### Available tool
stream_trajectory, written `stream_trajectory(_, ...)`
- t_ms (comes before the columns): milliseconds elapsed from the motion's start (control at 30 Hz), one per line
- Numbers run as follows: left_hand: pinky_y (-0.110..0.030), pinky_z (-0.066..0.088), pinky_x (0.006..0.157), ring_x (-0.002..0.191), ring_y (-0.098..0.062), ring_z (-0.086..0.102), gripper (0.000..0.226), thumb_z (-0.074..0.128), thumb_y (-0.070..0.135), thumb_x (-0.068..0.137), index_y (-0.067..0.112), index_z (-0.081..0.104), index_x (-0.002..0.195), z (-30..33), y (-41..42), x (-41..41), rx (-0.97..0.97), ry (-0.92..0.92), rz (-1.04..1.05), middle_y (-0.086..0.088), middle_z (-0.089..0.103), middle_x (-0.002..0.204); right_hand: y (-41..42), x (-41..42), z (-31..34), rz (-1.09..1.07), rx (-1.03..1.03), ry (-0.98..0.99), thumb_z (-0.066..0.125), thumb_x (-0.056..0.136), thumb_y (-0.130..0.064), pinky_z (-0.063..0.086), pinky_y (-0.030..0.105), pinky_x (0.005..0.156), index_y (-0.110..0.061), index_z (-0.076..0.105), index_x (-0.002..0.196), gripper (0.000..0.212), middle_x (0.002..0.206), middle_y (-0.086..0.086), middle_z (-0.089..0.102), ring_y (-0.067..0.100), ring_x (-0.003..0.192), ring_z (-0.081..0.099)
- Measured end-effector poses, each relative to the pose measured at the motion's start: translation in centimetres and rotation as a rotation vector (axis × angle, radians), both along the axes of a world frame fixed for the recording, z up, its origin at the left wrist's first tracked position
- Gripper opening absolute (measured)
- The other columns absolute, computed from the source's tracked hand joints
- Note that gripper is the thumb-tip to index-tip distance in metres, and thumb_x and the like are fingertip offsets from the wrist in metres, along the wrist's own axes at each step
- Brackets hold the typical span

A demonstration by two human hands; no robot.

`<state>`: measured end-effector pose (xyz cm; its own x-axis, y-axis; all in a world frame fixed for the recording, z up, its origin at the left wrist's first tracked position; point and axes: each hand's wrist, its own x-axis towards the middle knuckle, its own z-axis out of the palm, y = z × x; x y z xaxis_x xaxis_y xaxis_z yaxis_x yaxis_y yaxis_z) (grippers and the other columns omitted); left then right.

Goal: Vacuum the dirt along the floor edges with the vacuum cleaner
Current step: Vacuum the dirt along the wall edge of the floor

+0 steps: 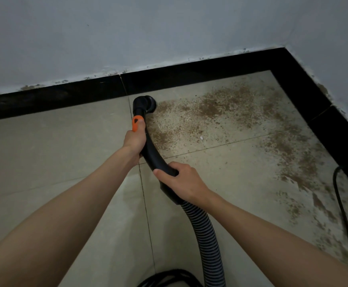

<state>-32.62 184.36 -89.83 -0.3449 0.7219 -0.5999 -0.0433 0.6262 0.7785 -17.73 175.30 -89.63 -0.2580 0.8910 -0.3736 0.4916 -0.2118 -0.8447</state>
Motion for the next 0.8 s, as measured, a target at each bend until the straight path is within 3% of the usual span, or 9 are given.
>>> stream_trajectory(167, -0.036, 0.049, 0.079, 0.088, -0.021, 0.056, 0.061, 0.038, 0.058, 0.095, 0.007, 0.048, 0.126, -0.4, 0.9, 2.2, 0.017, -0.009, -0.013, -0.007, 0.056, 0.098, 0.5, 1.9, -0.2, -0.038, 0.015, -0.003, 0.062, 0.082, -0.059, 0.053, 0.029, 0.061, -0.029, 0.058, 0.070, 0.032, 0.066, -0.008, 0.064, 0.007, 0.061, 0.063)
stream_trajectory(267, -0.037, 0.050, 0.085, 0.097, -0.024, 0.056, 0.063, 0.038, 0.060, 0.094, 0.009, 0.046, 0.131, -0.6, 1.5, 3.7, 0.018, -0.006, -0.040, -0.009, 0.056, 0.109, 0.7, 3.2, -0.4, -0.064, 0.017, 0.004, 0.062, 0.081, -0.059, 0.053, 0.029, 0.059, -0.029, 0.057, 0.069, 0.033, 0.066, -0.007, 0.065, 0.008, 0.060, 0.064)
stream_trajectory(333, -0.035, 0.049, 0.079, 0.093, -0.022, 0.056, 0.063, 0.038, 0.060, 0.094, 0.009, 0.045, 0.131, -0.5, 1.8, 4.6, 0.026, -0.002, -0.051, -0.007, 0.056, 0.105, 0.8, 3.9, -0.4, -0.078, 0.011, 0.022, 0.062, 0.081, -0.058, 0.055, 0.029, 0.058, -0.028, 0.059, 0.071, 0.032, 0.066, -0.007, 0.067, 0.010, 0.060, 0.066)
stream_trajectory(433, -0.034, 0.048, 0.076, 0.092, -0.023, 0.057, 0.064, 0.037, 0.061, 0.093, 0.008, 0.046, 0.130, -0.4, 2.6, 6.4, 0.020, 0.004, -0.091, -0.009, 0.058, 0.108, 0.9, 5.2, -0.4, -0.119, 0.024, 0.045, 0.063, 0.085, -0.052, 0.047, 0.017, 0.047, -0.028, 0.059, 0.071, 0.028, 0.058, -0.013, 0.064, 0.002, 0.052, 0.062)
stream_trajectory(500, -0.034, 0.048, 0.074, 0.095, -0.024, 0.057, 0.065, 0.037, 0.062, 0.093, 0.009, 0.046, 0.130, -0.5, 3.0, 7.6, 0.015, -0.007, -0.115, -0.010, 0.057, 0.111, 1.1, 6.2, -0.5, -0.149, 0.036, 0.027, 0.063, 0.084, -0.053, 0.047, 0.017, 0.048, -0.027, 0.060, 0.072, 0.029, 0.059, -0.011, 0.064, 0.003, 0.054, 0.062)
stream_trajectory(633, -0.031, 0.047, 0.064, 0.085, -0.020, 0.056, 0.064, 0.038, 0.061, 0.093, 0.008, 0.045, 0.128, -0.9, 3.7, 9.6, 0.016, -0.019, -0.139, -0.005, 0.056, 0.096, 1.3, 8.0, -0.6, -0.179, 0.035, 0.021, 0.063, 0.083, -0.055, 0.043, 0.014, 0.048, -0.029, 0.060, 0.070, 0.029, 0.058, -0.019, 0.063, 0.000, 0.054, 0.061)
stream_trajectory(800, -0.032, 0.048, 0.065, 0.085, -0.020, 0.057, 0.063, 0.038, 0.062, 0.093, 0.009, 0.045, 0.126, -1.1, 4.6, 11.8, 0.017, -0.026, -0.180, -0.005, 0.055, 0.096, 1.7, 9.7, -0.9, -0.220, 0.051, 0.016, 0.064, 0.083, -0.054, 0.043, 0.014, 0.047, -0.028, 0.060, 0.068, 0.030, 0.056, -0.022, 0.061, -0.001, 0.053, 0.059)
